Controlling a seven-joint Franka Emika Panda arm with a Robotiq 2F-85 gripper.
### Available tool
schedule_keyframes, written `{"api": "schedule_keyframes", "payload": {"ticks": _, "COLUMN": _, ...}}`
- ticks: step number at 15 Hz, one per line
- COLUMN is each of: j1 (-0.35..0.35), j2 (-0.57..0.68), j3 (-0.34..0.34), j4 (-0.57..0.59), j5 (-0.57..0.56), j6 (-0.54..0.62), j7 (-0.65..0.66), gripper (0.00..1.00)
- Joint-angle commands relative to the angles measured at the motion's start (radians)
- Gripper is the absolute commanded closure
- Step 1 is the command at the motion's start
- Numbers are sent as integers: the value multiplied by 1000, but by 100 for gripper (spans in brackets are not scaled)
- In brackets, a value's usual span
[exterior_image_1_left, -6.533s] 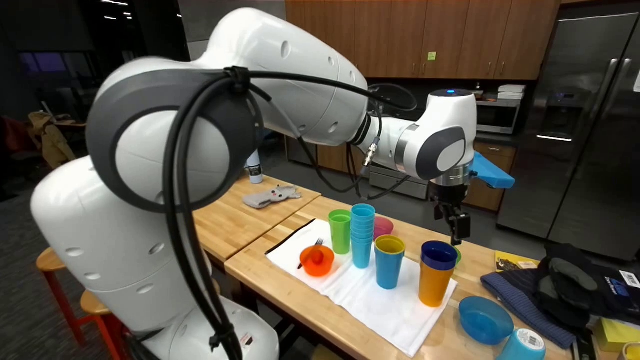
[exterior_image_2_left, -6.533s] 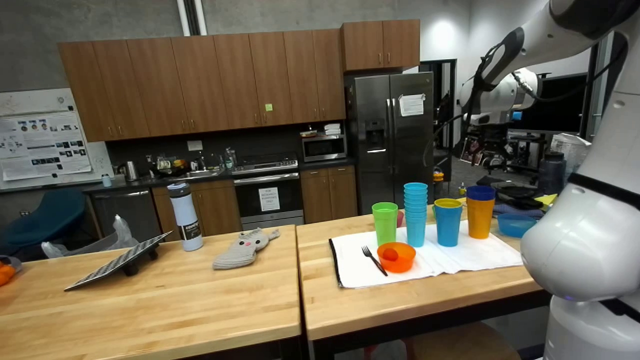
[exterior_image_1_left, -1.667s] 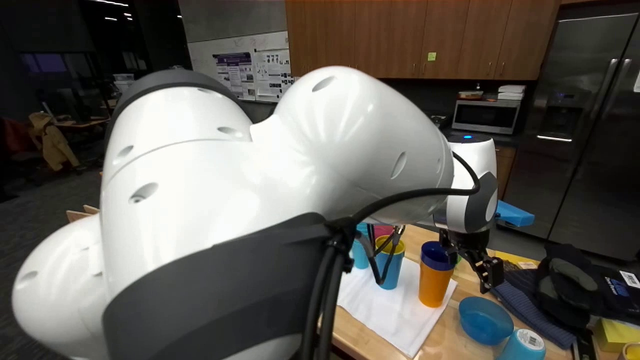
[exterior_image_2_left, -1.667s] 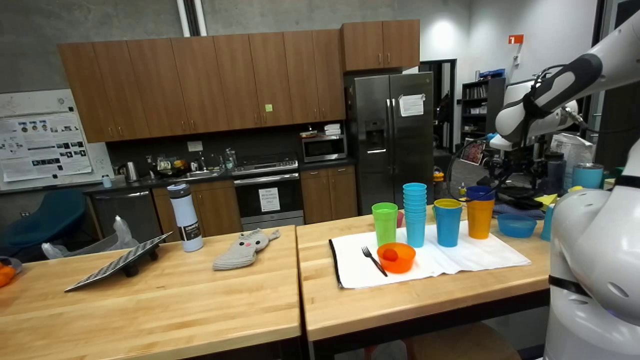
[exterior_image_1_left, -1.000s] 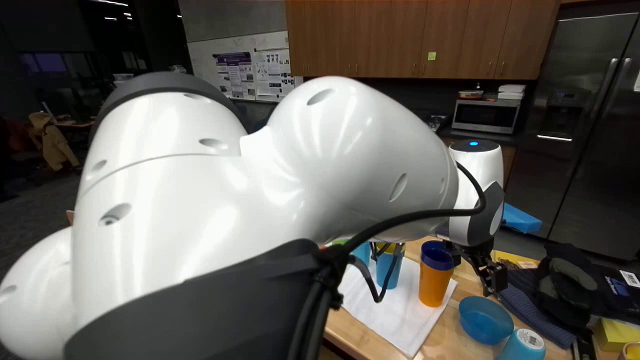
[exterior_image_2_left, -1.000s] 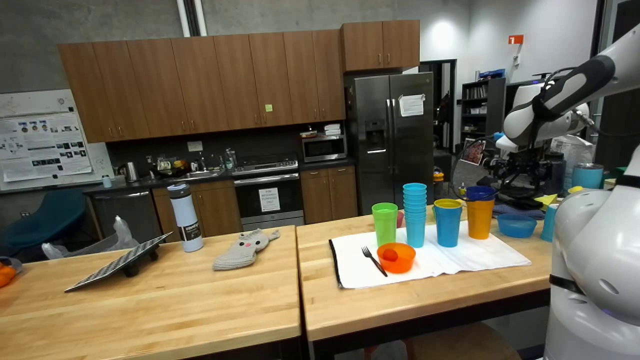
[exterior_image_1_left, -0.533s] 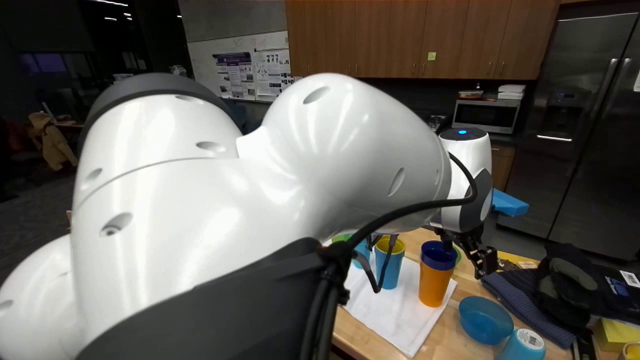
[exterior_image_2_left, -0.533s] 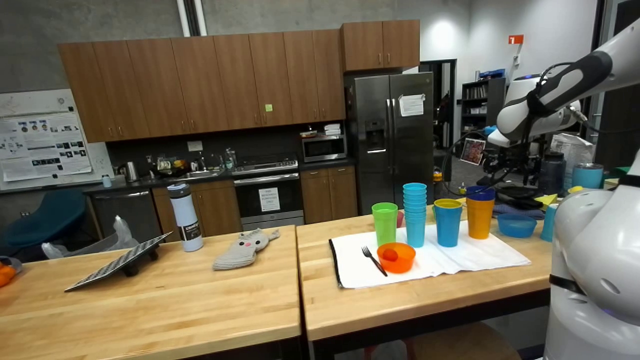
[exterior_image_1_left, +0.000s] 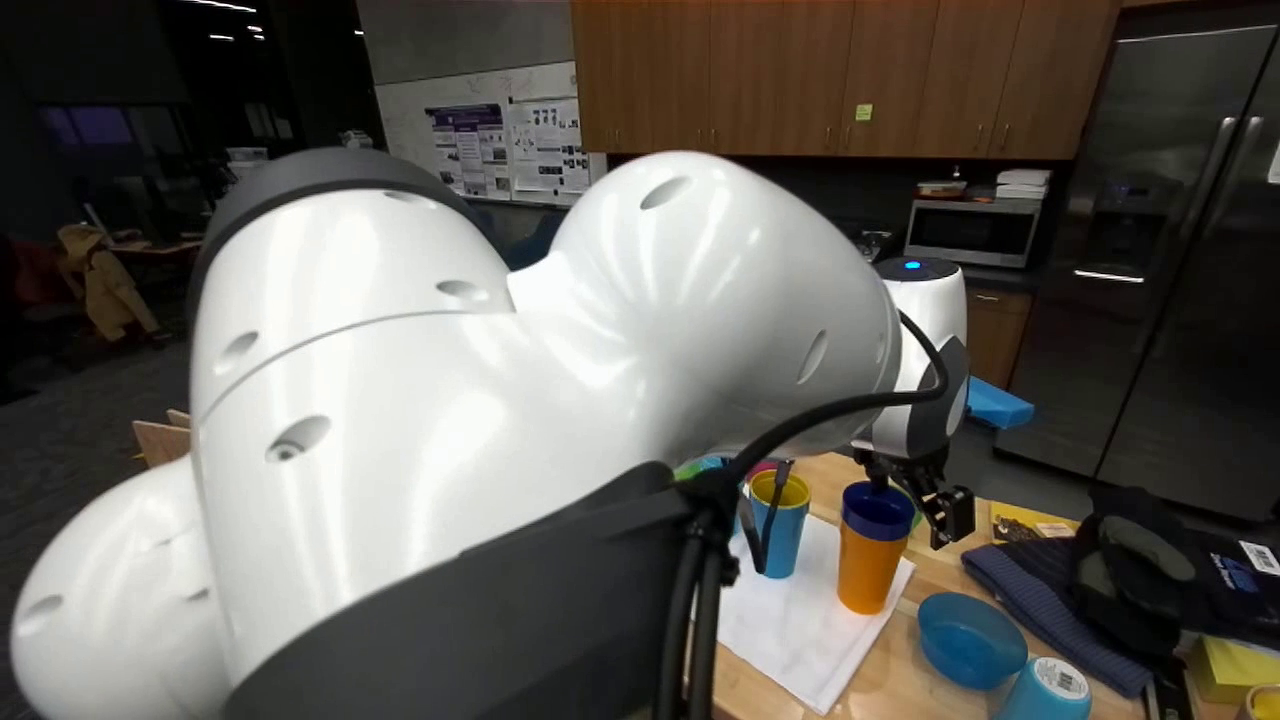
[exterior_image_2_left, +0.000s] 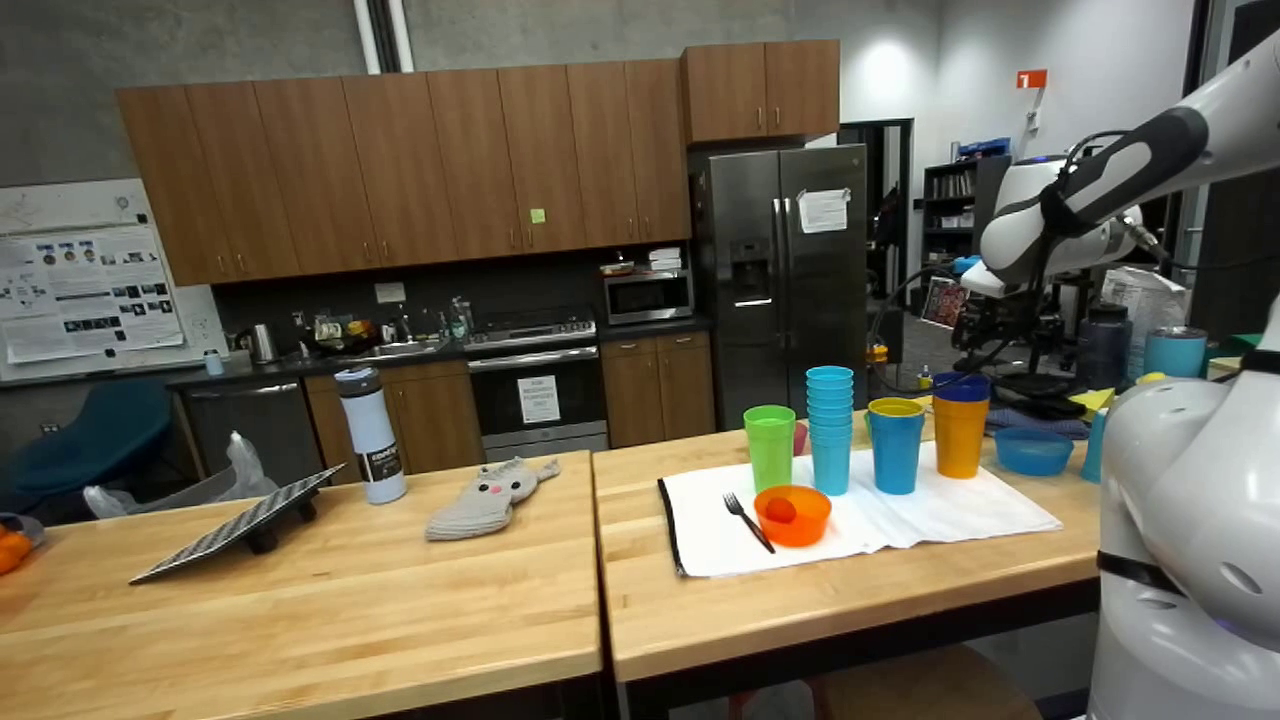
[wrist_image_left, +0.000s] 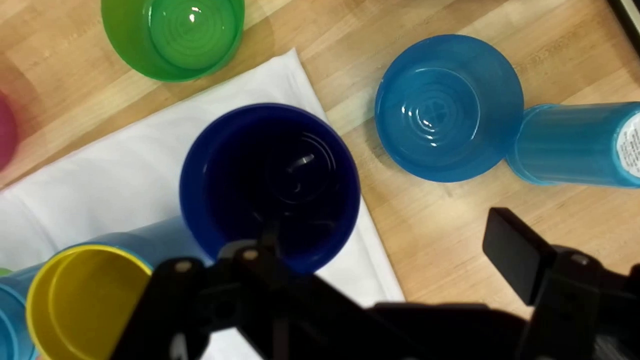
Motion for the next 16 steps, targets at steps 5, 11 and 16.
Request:
{"api": "schedule_keyframes", "payload": {"ticks": 5, "j1": 72, "j2": 16, "j3": -70, "j4": 22, "j5": 21, "j6": -7, "j7": 13, "gripper": 0}}
{"api": "schedule_keyframes", "payload": {"ticks": 11, "j1": 151, "j2": 35, "j3": -119, "j4": 50, "j5": 71, "j6": -19, "j7": 7, "gripper": 39}}
{"api": "schedule_keyframes", "payload": {"ticks": 16, "j1": 181, "j2": 83, "j3": -136, "j4": 47, "j5": 162, "j6": 12, "j7": -7, "gripper": 79}}
